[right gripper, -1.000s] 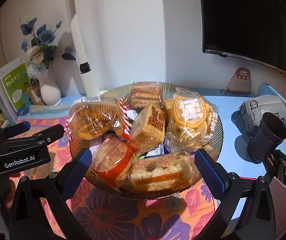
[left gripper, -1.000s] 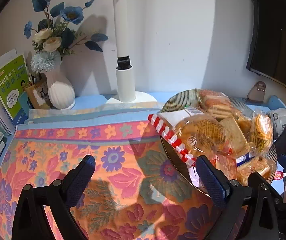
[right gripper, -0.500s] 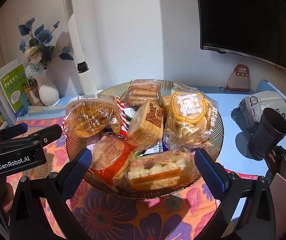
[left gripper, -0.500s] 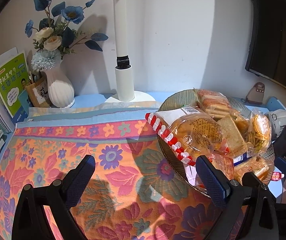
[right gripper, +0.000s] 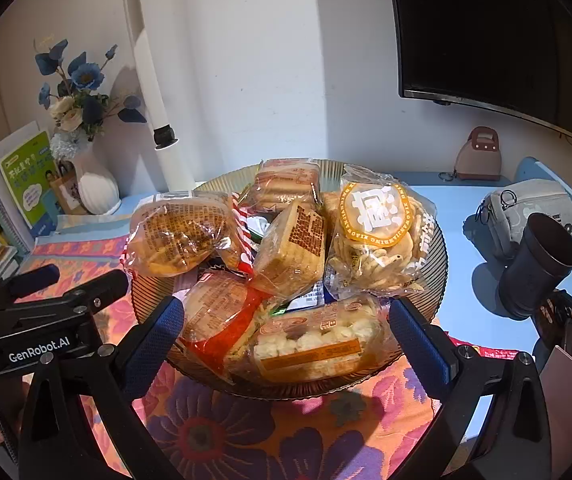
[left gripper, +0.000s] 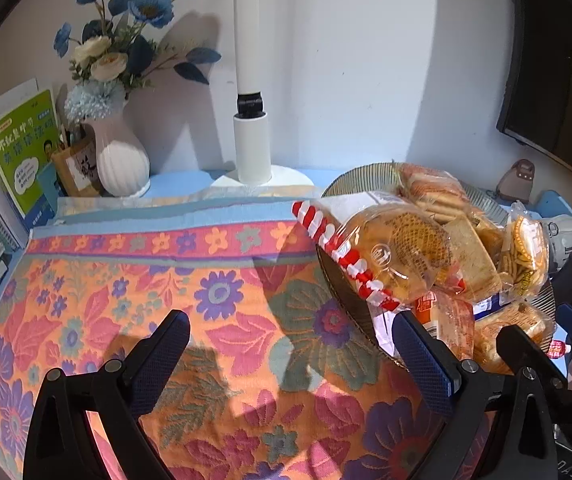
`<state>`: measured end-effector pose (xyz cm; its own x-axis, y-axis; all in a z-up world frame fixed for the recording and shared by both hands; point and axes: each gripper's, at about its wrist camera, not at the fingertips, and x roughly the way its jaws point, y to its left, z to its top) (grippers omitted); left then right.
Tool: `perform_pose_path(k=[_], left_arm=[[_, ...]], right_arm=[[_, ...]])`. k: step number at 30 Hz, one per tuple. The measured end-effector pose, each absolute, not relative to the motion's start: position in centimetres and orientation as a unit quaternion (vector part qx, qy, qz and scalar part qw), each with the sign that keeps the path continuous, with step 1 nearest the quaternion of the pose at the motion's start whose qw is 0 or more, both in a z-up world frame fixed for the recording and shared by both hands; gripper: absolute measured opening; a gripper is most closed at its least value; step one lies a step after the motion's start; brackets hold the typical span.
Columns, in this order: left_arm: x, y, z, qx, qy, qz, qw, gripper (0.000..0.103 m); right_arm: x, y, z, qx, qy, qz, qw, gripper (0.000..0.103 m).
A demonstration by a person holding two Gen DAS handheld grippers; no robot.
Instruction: Organize snacks
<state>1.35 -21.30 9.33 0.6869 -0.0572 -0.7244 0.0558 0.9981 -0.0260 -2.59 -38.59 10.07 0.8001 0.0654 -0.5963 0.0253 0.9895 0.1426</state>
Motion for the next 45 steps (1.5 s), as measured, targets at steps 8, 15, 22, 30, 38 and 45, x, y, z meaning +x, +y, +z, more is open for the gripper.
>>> perform_pose_path(k=[8, 15, 22, 30, 38, 45], left_arm=[[1.34, -21.31, 9.17, 0.005, 0.395, -0.024, 0.918, 0.1], [1.22, -21.35, 9.2, 0.005, 0.393, -0.019, 0.919, 0.1], [1.17, -21.14, 9.25, 0.001, 0.394, -0.021, 0.919, 0.1], [1.1, -21.18, 9.35, 0.002, 0.392, -0.021, 0.92, 0.1], [1.09, -21.22, 9.38, 0.007, 0.388, -0.017, 0.922, 0.1], [1.21, -20.98, 9.2, 0.003, 0.391, -0.014, 0.92, 0.1]], right_arm=[[-2.91, -38.64, 10.25, 0.076, 0.313, 0.012, 0.947, 0.103], [-3.12, -38.79, 10.39, 0.086, 0.314, 0.013, 0.946, 0.103], [-3.16, -39.0, 10.71, 0.09, 0.316, 0.019, 0.944, 0.103], [-3.32, -39.07, 10.87, 0.092, 0.314, 0.018, 0.945, 0.103], [-3.34, -38.97, 10.85, 0.09, 0.312, 0.018, 0.946, 0.103], [-3.19, -38.87, 10.48, 0.084, 0.32, 0.015, 0.944, 0.103]])
